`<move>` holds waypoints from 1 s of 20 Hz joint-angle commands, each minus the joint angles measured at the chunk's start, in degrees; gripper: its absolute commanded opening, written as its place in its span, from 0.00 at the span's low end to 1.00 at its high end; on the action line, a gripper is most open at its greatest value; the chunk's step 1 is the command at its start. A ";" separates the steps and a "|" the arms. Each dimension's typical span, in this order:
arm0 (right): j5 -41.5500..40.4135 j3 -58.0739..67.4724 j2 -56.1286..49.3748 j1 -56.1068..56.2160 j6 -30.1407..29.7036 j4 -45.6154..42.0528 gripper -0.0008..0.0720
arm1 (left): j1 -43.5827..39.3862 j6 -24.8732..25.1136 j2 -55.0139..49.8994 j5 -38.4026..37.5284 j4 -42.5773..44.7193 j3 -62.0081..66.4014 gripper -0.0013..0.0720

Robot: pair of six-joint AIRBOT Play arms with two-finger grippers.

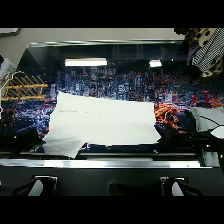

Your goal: Fold the clothes and pants, and hang the long-sleeved shirts on hangers.

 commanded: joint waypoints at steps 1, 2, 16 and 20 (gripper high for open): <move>0.46 0.02 6.01 0.02 4.15 -1.14 0.06 | -1.70 -3.10 1.64 -1.95 -0.09 0.48 0.04; -1.57 0.09 4.96 0.02 3.72 -0.85 0.06 | -3.32 -2.43 0.07 -0.02 -0.44 0.85 0.04; -21.16 23.32 -29.11 13.29 4.13 -10.27 0.06 | -14.25 1.51 -42.23 10.62 -0.63 35.32 0.04; -21.70 28.26 -34.49 13.31 4.02 -10.27 0.06 | -14.25 1.44 -49.37 10.19 -0.61 44.72 0.04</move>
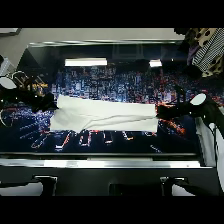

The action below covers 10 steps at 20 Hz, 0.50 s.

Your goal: Fold the clothes and pants, and hang the long-sleeved shirts on hangers.

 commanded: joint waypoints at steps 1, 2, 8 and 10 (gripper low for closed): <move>-1.49 4.59 -5.18 0.39 0.57 -0.44 0.06 | -0.11 0.09 -6.93 -0.20 0.00 8.39 0.04; -1.42 5.49 -6.14 0.39 0.57 -0.42 0.06 | -0.11 0.07 -8.20 -0.24 0.02 9.81 0.04; -4.42 8.85 -9.99 3.82 1.40 -2.34 0.06 | -0.11 -1.07 -14.16 1.03 -0.02 16.63 0.04; -5.97 8.94 -10.38 3.85 3.39 -4.24 0.06 | -0.11 -1.92 -16.31 1.51 -0.20 18.23 0.04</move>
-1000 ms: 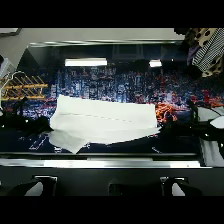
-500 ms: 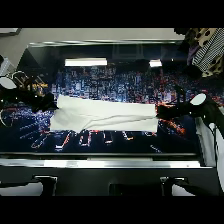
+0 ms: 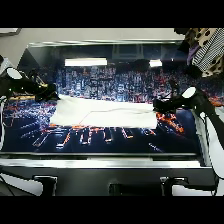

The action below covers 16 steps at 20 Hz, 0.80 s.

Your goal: Fold the clothes and pants, and hang the long-sleeved shirts on hangers.

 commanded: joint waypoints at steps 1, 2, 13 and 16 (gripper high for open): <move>-2.82 0.92 -1.20 0.72 2.10 -3.13 0.06 | 0.00 -1.03 -3.76 1.75 -0.61 2.93 0.04; -3.08 0.98 -1.29 0.72 2.08 -3.15 0.06 | -0.04 -1.05 -4.55 2.67 -0.81 2.97 0.04; 7.32 5.18 -0.90 -3.98 0.09 0.90 0.61 | -0.35 -0.09 -7.69 2.95 0.09 6.38 0.64; 11.15 4.72 0.04 -11.39 -4.87 6.51 0.66 | -0.59 -0.11 -4.76 0.00 5.27 9.86 0.77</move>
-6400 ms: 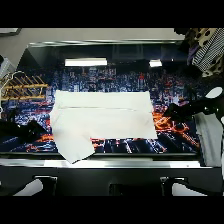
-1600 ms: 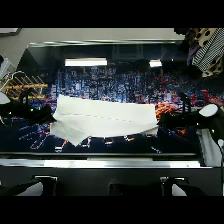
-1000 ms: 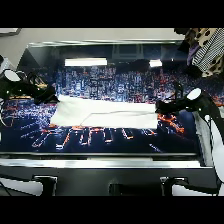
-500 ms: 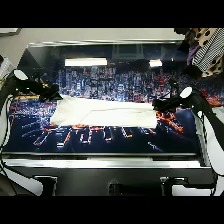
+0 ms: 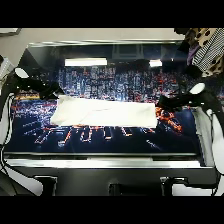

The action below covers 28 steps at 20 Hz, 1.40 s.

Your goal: Fold the clothes and pants, and hang the long-sleeved shirts on hangers.

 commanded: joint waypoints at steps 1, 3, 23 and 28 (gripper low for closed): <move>6.32 -0.35 0.15 -7.06 -6.43 7.48 0.66 | -0.15 0.39 3.13 -3.26 4.61 3.34 0.77; 6.25 -1.70 -1.62 -8.02 -9.33 10.27 0.66 | -0.13 0.39 6.14 -4.15 5.46 3.56 0.77; -3.56 -11.13 -9.05 0.28 -15.39 19.85 0.54 | -0.13 0.90 13.53 -4.33 8.09 3.56 0.77; -4.15 -9.86 -6.08 2.36 -12.74 18.80 0.06 | -0.20 3.37 13.29 -6.45 6.62 3.34 0.20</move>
